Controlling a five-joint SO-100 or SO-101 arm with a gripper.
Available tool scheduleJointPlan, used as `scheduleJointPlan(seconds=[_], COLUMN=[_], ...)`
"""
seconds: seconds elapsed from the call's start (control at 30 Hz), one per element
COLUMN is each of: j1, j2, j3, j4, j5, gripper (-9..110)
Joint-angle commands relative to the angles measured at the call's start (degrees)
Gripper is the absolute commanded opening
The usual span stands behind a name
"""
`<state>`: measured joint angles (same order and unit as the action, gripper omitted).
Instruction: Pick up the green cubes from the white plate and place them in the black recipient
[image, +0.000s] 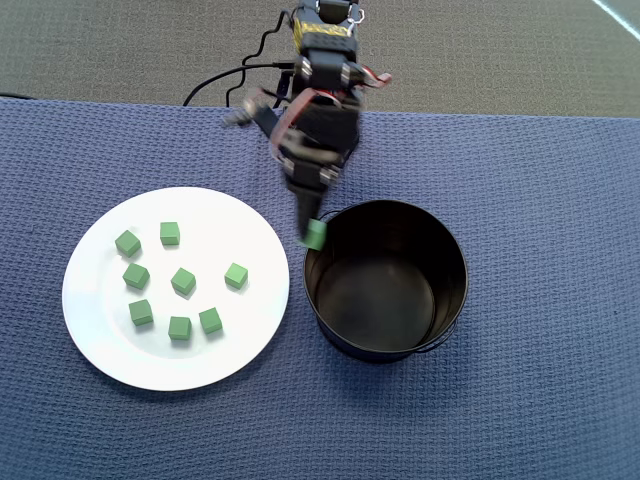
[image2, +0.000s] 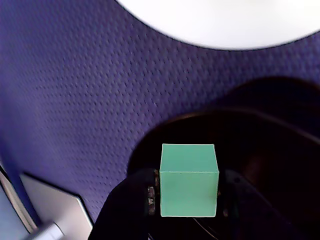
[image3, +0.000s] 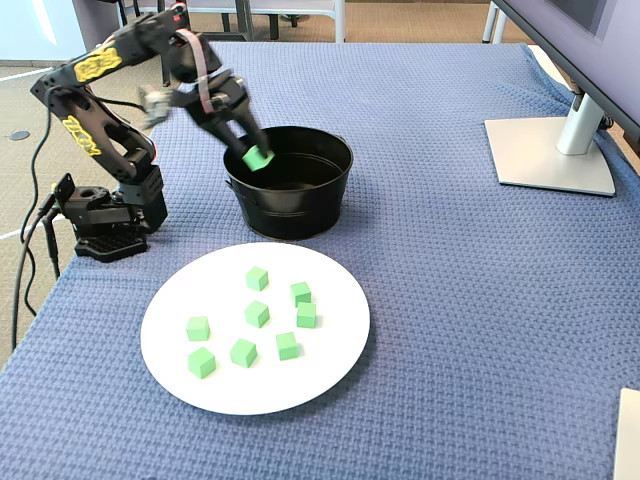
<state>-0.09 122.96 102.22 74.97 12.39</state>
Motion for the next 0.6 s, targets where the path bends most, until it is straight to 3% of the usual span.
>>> scheduleJointPlan(seconds=[0.0, 0.33, 0.43, 0.57], j1=[-7.73, -11.69, -12.3, -11.25], j2=[-7.73, -12.57, -11.34, -9.84], j3=[-5.01, 5.98, 6.59, 6.15], j4=[-2.55, -10.28, -8.44, -7.82], j5=[2.29, -0.7, -5.71, -5.89], gripper=[0, 0, 39, 43])
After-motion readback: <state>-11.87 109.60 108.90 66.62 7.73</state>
